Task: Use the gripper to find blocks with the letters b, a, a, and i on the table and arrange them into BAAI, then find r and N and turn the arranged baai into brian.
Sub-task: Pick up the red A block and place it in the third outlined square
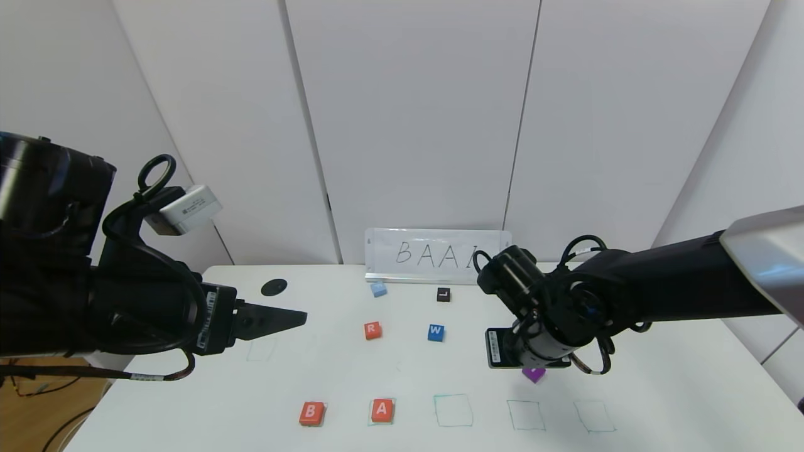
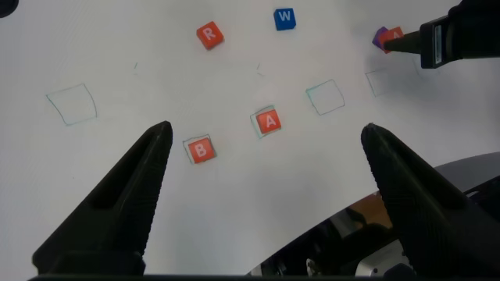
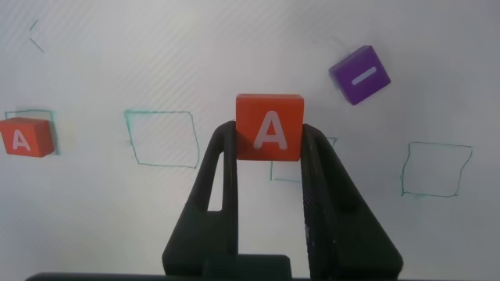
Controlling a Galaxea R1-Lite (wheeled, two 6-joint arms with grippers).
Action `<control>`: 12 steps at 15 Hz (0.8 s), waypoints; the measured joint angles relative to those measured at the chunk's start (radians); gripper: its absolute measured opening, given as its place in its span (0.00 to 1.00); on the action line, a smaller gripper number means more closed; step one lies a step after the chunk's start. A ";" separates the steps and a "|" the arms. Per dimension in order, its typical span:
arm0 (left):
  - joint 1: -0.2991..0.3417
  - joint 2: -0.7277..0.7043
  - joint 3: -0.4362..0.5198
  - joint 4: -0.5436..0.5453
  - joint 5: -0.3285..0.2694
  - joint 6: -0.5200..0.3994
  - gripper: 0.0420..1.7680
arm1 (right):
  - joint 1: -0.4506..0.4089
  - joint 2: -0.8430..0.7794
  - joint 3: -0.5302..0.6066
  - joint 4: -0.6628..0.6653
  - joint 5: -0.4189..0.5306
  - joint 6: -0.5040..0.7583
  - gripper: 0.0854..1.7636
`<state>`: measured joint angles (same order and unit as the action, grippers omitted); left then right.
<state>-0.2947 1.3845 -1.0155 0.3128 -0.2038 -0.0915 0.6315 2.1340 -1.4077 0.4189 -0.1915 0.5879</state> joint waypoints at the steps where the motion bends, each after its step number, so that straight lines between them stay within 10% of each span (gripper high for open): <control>1: 0.000 -0.002 0.000 0.000 0.000 0.000 0.97 | 0.018 0.006 -0.004 0.000 -0.004 0.000 0.27; 12: -0.001 -0.021 0.004 0.002 0.000 0.012 0.97 | 0.213 0.120 -0.137 0.096 -0.086 0.121 0.27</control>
<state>-0.2957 1.3632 -1.0113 0.3151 -0.2038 -0.0791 0.8447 2.2538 -1.5451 0.5153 -0.2774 0.7085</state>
